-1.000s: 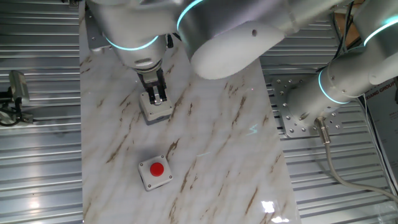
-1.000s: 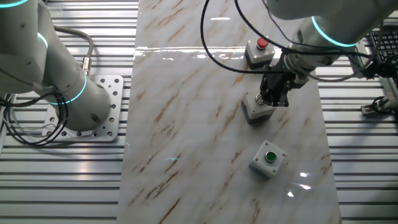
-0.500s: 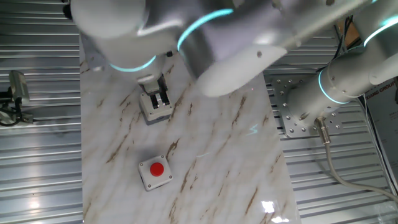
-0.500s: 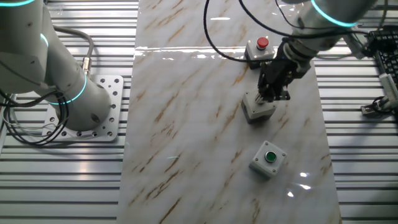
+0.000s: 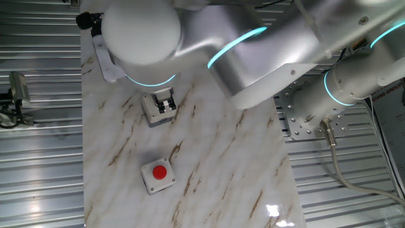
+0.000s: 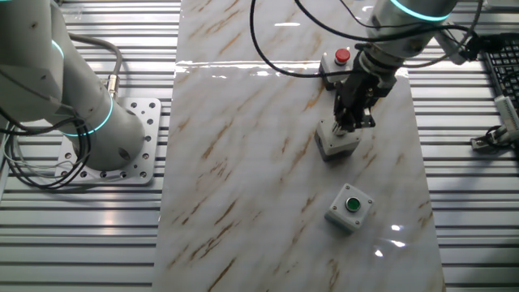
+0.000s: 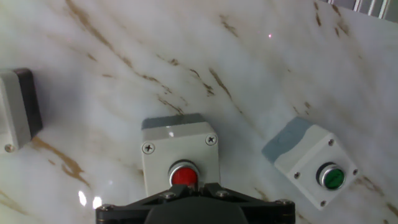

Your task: Press three buttons from left to right in sequence

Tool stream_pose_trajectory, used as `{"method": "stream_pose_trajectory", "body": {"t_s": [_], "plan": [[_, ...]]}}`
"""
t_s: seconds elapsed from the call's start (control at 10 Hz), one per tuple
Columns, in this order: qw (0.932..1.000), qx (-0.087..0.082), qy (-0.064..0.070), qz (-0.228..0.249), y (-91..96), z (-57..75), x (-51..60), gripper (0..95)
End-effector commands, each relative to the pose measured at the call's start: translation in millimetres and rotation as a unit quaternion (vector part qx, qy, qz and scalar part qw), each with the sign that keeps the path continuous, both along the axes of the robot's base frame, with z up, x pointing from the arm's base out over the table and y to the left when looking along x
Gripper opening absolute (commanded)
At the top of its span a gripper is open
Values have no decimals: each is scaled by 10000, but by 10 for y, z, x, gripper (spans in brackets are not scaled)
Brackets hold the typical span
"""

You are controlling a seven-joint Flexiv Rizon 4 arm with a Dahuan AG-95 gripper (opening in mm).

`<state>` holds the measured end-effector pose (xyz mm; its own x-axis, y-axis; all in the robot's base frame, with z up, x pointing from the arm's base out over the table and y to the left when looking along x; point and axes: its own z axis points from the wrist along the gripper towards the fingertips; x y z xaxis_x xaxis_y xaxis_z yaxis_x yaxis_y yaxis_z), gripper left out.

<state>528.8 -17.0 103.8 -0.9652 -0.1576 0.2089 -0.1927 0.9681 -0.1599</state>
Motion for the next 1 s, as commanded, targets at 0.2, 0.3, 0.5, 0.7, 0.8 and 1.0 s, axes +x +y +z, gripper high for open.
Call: {"method": "stream_pose_trajectory", "body": {"t_s": [0.2,0.3,0.5,0.7,0.8,1.0], "plan": [[9993,266,117,-233,9,26,-10,0],[9993,283,101,-233,10,28,-10,0],[9992,299,81,-236,18,33,-3,0],[9991,320,69,-278,47,52,23,0],[9990,317,74,-318,69,68,42,0],[9988,340,63,-336,77,71,50,0]]}}
